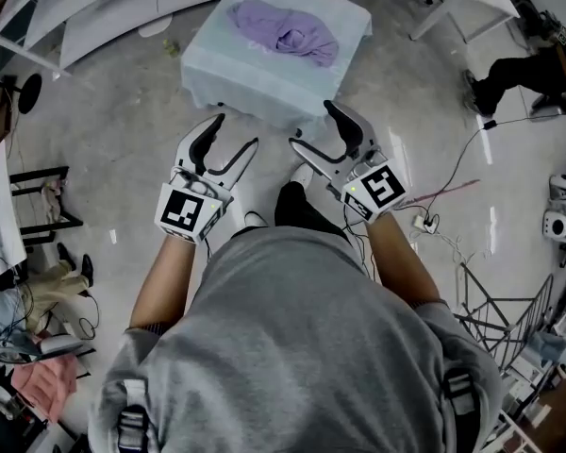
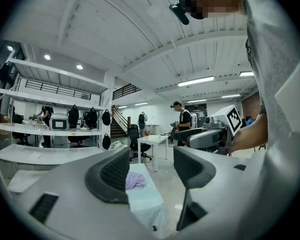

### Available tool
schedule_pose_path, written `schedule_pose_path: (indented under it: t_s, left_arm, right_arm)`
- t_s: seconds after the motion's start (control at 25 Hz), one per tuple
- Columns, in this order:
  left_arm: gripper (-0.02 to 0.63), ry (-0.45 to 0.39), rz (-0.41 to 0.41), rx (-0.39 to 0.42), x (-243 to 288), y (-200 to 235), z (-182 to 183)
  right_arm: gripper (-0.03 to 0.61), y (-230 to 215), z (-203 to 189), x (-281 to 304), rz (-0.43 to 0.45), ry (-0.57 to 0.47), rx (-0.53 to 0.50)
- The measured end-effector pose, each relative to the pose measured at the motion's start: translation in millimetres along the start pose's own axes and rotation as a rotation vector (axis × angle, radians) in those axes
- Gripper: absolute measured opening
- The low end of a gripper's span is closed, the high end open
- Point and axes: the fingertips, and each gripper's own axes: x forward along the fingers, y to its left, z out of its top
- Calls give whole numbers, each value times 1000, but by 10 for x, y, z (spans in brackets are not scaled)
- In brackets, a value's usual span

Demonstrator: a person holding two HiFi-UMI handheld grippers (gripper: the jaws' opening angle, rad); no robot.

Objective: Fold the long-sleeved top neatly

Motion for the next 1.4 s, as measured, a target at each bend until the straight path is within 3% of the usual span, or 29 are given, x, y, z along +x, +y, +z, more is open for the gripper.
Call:
schedule_pose_path:
  t_s: [0.52, 0.88, 1.4]
  left_arm:
    - [301, 45, 1, 7, 1284, 519, -17]
    - [301, 84, 6, 20, 2007, 632, -46]
    - [296, 119, -84, 53, 2675, 964, -239]
  right_arm:
    - [388, -1339, -89, 478, 29, 25, 39]
    - [387, -2043, -186, 551, 66, 35, 59]
    - [387, -2697, -356, 731, -17, 80, 83]
